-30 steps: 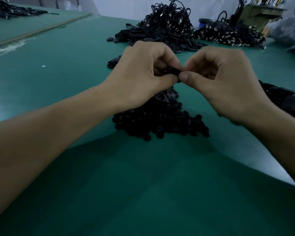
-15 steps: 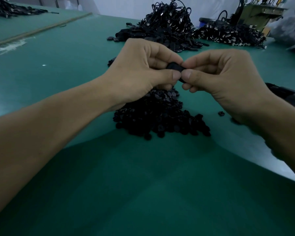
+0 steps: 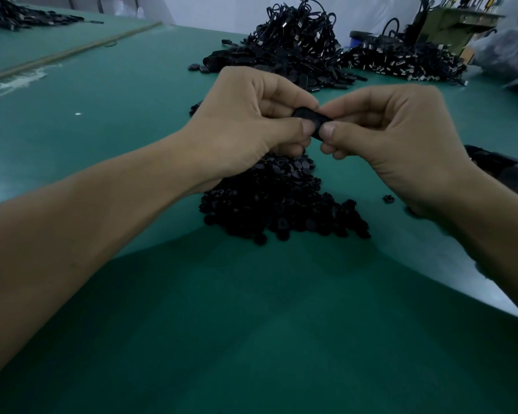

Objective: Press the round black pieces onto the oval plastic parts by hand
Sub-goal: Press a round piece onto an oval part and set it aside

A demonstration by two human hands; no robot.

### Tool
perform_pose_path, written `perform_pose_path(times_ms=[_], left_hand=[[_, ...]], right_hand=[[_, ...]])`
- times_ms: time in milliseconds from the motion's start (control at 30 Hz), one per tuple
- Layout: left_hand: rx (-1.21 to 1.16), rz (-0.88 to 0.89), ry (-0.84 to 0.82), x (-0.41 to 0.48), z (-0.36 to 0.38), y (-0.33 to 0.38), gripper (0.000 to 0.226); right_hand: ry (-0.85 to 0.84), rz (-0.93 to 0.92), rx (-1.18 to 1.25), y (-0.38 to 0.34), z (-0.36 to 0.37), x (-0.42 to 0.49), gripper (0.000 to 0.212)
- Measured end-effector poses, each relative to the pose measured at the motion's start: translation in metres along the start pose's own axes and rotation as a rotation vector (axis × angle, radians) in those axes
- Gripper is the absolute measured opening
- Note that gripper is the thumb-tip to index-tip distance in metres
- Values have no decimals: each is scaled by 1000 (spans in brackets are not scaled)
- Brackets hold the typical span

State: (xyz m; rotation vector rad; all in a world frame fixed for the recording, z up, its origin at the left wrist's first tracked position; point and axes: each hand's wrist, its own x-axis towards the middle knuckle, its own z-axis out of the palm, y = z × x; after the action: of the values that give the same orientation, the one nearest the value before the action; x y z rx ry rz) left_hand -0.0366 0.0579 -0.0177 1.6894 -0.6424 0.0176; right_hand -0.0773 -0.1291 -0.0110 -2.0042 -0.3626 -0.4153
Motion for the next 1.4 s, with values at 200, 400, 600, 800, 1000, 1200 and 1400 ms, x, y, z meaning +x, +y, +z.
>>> perform_pose_path(times_ms=[200,400,600,800,1000,1200,1400], left_hand=[[4,-13,34,1,1,-1,19],[106,25,55,2,3,-3,15],[134,76,62,3,2,-3,15],[214,96,45,4,1,-4,15],[236,47,166,14,-8,-13,17],[132,-156,488,30,-49,-43,25],[268,-307,412,48,-60,-68,21]], right_hand=[[-2,-9,-136,-2,0,-1,14],[4,30,-243,-1,3,1,11],[29,47,-289,-2,5,1,11],[17,46,-236,0,6,2,12],[19,28,-246,7,1,5,24],[-65,303,-1053,39,-33,16,43],[-108,414,-1160,47,-29,17,35]])
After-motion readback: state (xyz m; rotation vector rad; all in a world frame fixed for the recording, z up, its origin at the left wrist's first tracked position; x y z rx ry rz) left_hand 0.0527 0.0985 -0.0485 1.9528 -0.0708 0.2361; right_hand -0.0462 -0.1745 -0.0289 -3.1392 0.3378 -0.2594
